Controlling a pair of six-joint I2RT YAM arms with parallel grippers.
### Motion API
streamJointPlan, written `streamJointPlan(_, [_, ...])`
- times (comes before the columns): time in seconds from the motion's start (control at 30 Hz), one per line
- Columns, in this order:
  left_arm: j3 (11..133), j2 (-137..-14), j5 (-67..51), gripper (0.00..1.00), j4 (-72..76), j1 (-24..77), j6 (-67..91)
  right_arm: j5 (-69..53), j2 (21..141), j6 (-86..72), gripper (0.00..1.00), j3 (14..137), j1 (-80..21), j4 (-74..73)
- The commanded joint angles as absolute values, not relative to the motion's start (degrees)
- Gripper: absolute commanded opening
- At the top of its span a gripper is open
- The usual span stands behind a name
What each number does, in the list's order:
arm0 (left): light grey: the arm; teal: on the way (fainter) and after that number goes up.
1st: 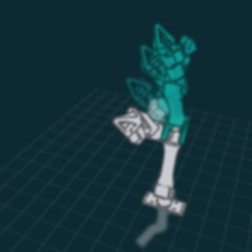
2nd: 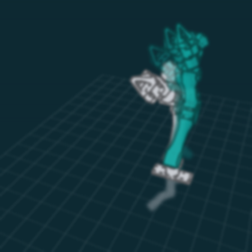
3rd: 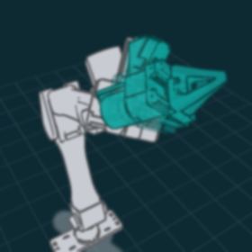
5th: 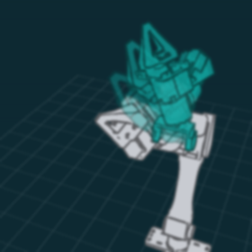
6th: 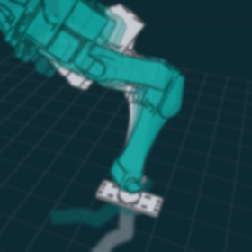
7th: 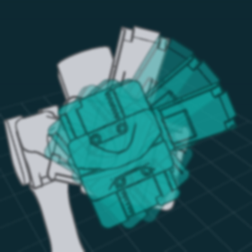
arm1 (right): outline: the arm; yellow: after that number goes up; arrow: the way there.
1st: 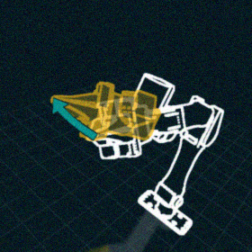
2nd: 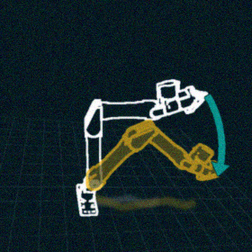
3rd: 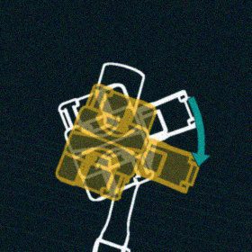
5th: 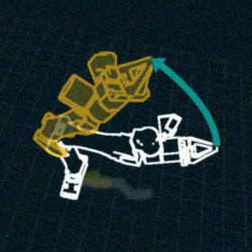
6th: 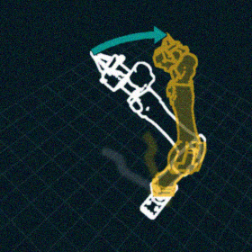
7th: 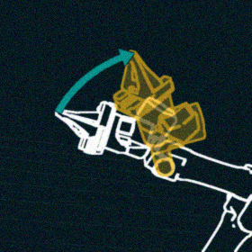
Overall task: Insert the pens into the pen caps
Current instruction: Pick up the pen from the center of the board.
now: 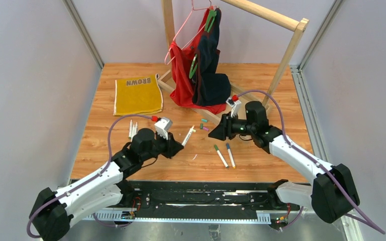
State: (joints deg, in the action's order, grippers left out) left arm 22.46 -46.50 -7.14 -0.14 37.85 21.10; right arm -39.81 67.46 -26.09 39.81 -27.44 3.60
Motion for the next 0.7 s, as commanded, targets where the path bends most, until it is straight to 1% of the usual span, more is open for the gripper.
streamJointPlan(0.0, [21.26, -44.88, -9.92, 0.0, 8.82, 45.84, 20.26, -40.99, 67.8, -30.6, 0.43, 39.33, -31.31, 10.97])
streamJointPlan(0.17, [20.75, -44.23, -10.33, 0.0, 10.62, 49.22, 20.91, -39.87, 69.5, -32.73, 0.46, 39.77, -33.52, 14.31])
streamJointPlan(0.4, [18.54, -42.87, -10.5, 0.0, 11.6, 49.74, 21.83, -39.68, 70.73, -33.13, 0.47, 41.25, -34.99, 15.48])
streamJointPlan(0.67, [17.53, -43.59, -7.14, 0.0, 12.17, 49.75, 25.26, -40.43, 70.29, -34.76, 0.47, 40.28, -35.05, 18.05])
